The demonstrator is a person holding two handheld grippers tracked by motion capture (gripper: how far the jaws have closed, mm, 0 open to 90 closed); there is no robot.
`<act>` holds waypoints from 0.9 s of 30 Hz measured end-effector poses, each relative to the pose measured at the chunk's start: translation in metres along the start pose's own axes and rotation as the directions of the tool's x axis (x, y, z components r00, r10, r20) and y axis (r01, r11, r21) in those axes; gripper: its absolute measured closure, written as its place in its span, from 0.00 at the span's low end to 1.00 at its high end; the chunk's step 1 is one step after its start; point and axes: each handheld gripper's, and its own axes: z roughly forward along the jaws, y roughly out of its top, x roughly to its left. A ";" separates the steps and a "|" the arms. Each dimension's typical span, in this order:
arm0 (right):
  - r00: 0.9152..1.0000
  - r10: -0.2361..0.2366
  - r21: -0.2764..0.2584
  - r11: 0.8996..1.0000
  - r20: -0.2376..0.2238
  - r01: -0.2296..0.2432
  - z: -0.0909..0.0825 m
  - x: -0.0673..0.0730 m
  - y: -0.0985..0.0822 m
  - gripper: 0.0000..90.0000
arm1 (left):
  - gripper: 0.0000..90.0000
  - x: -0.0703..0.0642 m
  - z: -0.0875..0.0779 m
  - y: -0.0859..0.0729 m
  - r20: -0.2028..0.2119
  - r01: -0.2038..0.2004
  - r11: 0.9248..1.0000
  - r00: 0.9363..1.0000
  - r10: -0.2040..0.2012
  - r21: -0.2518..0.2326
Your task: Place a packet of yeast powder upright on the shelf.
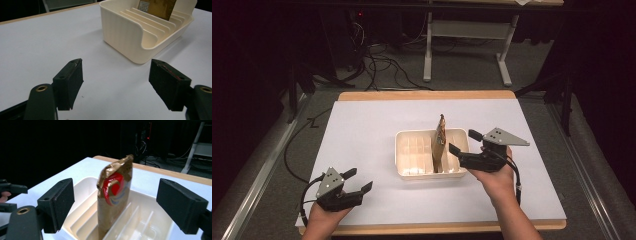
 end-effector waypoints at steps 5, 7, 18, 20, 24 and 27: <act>1.000 0.001 0.003 1.000 0.011 -0.001 -0.013 -0.008 -0.001 0.17 | 0.29 0.008 -0.001 -0.002 -0.006 0.030 1.000 1.000 -0.030 0.005; 1.000 -0.007 0.006 1.000 0.028 0.007 -0.023 -0.014 -0.004 0.16 | 0.29 0.012 -0.002 -0.002 -0.020 0.041 0.999 0.999 -0.041 0.006; 0.989 0.060 0.064 0.996 0.132 -0.069 -0.061 -0.060 -0.047 0.14 | 0.28 0.014 -0.006 -0.005 -0.050 0.049 0.999 0.998 -0.048 0.019; 0.984 0.073 0.072 0.994 0.160 -0.085 -0.071 -0.069 -0.060 0.14 | 0.28 0.015 -0.006 -0.006 -0.057 0.048 0.998 0.997 -0.047 0.026; 0.976 0.091 0.058 0.993 0.199 -0.104 -0.087 -0.079 -0.087 0.15 | 0.28 0.015 -0.004 -0.007 -0.071 0.059 0.998 0.996 -0.056 0.036; 0.969 0.101 0.142 0.981 0.224 -0.135 -0.092 -0.090 -0.117 0.15 | 0.28 0.012 0.002 -0.008 -0.062 0.059 0.995 0.997 -0.054 0.079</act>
